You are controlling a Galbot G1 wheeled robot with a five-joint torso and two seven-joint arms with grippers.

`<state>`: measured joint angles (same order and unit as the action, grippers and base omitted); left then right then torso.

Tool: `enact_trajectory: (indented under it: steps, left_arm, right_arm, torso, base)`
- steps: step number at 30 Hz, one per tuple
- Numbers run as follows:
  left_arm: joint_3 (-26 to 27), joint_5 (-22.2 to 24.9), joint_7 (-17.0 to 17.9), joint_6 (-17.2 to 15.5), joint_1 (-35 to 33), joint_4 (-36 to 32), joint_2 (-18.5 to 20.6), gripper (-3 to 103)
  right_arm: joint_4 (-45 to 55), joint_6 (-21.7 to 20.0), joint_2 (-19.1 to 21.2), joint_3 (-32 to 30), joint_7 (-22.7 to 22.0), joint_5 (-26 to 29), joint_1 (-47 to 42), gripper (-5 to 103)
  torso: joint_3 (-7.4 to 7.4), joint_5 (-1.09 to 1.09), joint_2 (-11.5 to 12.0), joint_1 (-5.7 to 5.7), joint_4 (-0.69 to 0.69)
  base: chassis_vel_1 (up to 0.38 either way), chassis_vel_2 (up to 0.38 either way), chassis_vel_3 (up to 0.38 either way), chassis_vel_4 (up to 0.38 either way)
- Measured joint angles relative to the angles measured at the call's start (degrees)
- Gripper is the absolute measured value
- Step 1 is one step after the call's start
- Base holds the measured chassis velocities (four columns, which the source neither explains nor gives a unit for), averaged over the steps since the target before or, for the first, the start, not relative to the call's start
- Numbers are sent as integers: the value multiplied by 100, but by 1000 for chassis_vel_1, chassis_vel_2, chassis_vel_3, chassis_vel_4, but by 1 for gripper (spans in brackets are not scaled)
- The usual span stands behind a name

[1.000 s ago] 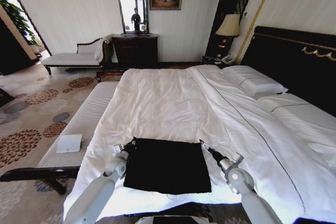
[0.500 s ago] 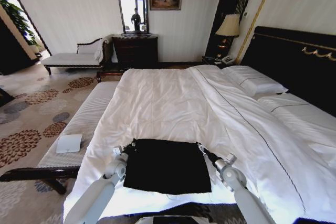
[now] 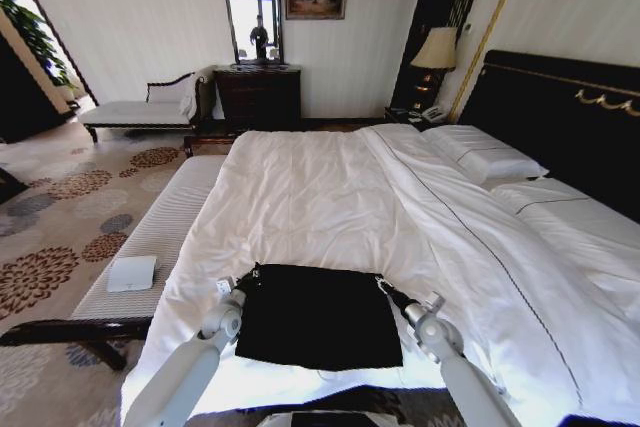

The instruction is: Fold the clothes on the bed.

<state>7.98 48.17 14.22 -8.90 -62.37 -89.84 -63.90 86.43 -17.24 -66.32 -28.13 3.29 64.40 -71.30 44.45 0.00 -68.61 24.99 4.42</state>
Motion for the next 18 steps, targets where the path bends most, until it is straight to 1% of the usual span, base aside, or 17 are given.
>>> enact_trajectory:
  steps: [1,2,5,9,18]
  left_arm:
    - [-6,-3,3,0,1,-1,0,1]
    - [-6,-3,3,0,1,-1,0,1]
    - [-24,-30,21,-2,28,-1,0,1]
    - [-30,-30,37,-5,37,-1,-2,1]
    - [-2,-32,55,-7,19,-101,20,1]
  right_arm:
    - [18,0,3,0,-1,-1,-2,19]
    - [18,0,3,0,-1,-1,-2,19]
    - [91,0,5,-1,-9,-1,-26,4]
    - [157,0,-13,22,-15,-6,-52,1]
    - [373,10,-21,-8,-61,-33,-102,0]
  torso:
    - [0,0,0,0,0]
    - [0,0,0,0,0]
    - [0,0,0,0,0]
    - [0,0,0,0,0]
    - [0,-1,0,0,0]
  base:
    - [0,0,0,0]
    - [0,0,0,0]
    - [0,0,0,0]
    - [0,0,0,0]
    - [0,0,0,0]
